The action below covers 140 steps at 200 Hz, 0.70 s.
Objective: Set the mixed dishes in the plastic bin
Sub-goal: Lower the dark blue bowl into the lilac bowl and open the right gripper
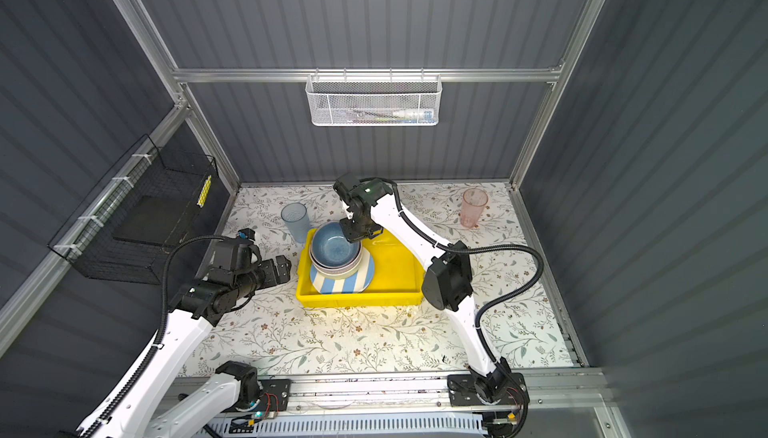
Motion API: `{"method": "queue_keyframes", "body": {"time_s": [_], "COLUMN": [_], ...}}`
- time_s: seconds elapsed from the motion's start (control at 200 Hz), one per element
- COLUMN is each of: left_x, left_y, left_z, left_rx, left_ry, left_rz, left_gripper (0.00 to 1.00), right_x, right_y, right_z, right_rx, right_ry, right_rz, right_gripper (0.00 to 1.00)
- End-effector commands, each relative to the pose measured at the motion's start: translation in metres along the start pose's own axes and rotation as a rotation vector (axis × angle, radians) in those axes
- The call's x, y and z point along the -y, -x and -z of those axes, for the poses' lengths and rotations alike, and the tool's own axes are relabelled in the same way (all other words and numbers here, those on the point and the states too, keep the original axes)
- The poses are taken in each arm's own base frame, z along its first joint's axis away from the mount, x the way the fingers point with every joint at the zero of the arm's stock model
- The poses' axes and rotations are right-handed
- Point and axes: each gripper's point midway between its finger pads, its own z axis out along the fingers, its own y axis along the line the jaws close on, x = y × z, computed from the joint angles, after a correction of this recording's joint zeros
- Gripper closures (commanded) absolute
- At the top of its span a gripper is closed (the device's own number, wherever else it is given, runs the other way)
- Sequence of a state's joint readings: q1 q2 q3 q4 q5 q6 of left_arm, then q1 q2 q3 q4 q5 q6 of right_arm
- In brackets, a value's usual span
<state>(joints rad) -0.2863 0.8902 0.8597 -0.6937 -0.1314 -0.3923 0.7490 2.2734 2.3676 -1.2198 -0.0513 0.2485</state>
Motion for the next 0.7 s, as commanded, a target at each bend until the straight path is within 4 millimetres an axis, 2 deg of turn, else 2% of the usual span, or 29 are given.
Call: {"method": "queue_keyframes", "body": {"time_s": [0.0,0.695], "left_x": [-0.003,0.000], "left_y": [-0.002,-0.002], "left_z": [0.001,0.000], "left_rx": [0.007,0.007], "left_ry": [0.003,-0.012], "left_rz": [-0.009,-0.009], "left_gripper": [0.00,0.00], "right_x": [-0.009,-0.003], "right_y": [0.000,0.006], "right_z": [0.003,0.022], "right_rx": [0.003,0.055], "right_ry": [0.016,-0.023], "right_rz": [0.007,0.004], "right_gripper": [0.83,0.70]}}
